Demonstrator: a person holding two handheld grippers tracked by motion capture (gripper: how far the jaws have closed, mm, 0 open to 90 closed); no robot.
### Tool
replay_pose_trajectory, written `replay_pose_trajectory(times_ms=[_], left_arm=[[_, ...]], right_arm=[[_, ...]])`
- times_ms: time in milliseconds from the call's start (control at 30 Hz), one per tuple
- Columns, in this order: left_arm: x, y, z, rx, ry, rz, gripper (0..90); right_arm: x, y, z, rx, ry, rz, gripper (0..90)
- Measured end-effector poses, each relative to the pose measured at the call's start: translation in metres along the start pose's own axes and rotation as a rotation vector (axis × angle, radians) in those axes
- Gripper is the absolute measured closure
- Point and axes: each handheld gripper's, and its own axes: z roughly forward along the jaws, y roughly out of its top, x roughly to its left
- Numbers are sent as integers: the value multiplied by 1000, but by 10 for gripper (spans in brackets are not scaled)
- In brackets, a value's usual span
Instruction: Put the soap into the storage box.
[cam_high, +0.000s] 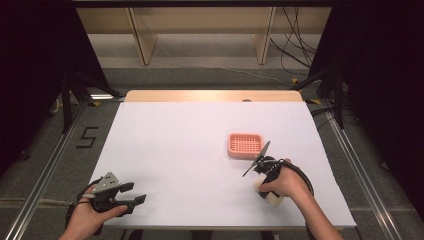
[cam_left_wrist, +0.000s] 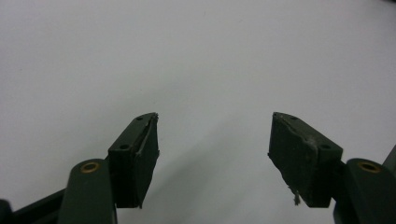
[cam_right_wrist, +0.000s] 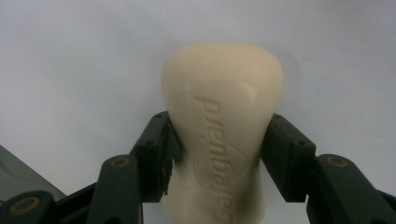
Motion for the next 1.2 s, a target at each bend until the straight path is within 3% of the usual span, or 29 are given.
replay_pose_trajectory(times_ms=[167, 200, 233, 300, 367, 400, 467, 500, 533, 567, 600, 700, 733, 767, 833, 900, 933, 1067, 1200], left_arm=[[-1, -1, 1, -11, 0, -1, 326], [-1, 0, 1, -3, -4, 0, 327], [-1, 0, 1, -1, -5, -1, 327], [0, -1, 1, -8, 2, 2, 327], [0, 0, 0, 10, -4, 2, 327], [1, 0, 0, 9, 1, 6, 327], [1, 0, 0, 13, -4, 9, 327], [3, 0, 0, 17, 9, 37, 327], [1, 0, 0, 6, 7, 17, 327], [0, 0, 0, 0, 2, 1, 328], [0, 0, 0, 0, 2, 2, 327], [2, 0, -1, 11, 2, 21, 327], [2, 0, -1, 11, 2, 21, 327], [2, 0, -1, 10, 2, 21, 328], [1, 0, -1, 11, 1, 3, 328], [2, 0, -1, 13, 4, 19, 328], [2, 0, -1, 11, 3, 21, 328], [1, -1, -1, 11, 3, 3, 328], [1, 0, -1, 13, 3, 11, 328]], right_arm=[[1, -1, 1, 0, 8, 9, 490], [-2, -2, 2, -9, 3, -28, 491], [-1, -1, 2, -12, 13, -34, 495], [2, -2, 0, -6, 3, -12, 497], [3, -2, -1, -1, 7, -14, 497], [2, -3, -1, 0, 12, -37, 498], [6, -3, -2, 5, 12, -22, 499], [4, -4, -1, 0, 3, -54, 499], [2, -4, -1, -6, 5, -94, 499], [4, -3, -2, -6, 6, -92, 499], [3, -4, -1, -27, 4, -134, 500], [2, -5, -2, -28, -10, -182, 501], [-1, -6, -2, -33, -25, -236, 501], [1, -7, -4, -23, 5, -222, 501], [0, -7, -5, -21, -7, -233, 502], [0, -8, -9, -39, 5, -257, 503], [-1, -9, -10, -35, -13, -266, 502], [-1, -10, -15, -42, -9, -259, 503], [-2, -11, -17, -55, -12, -296, 504]])
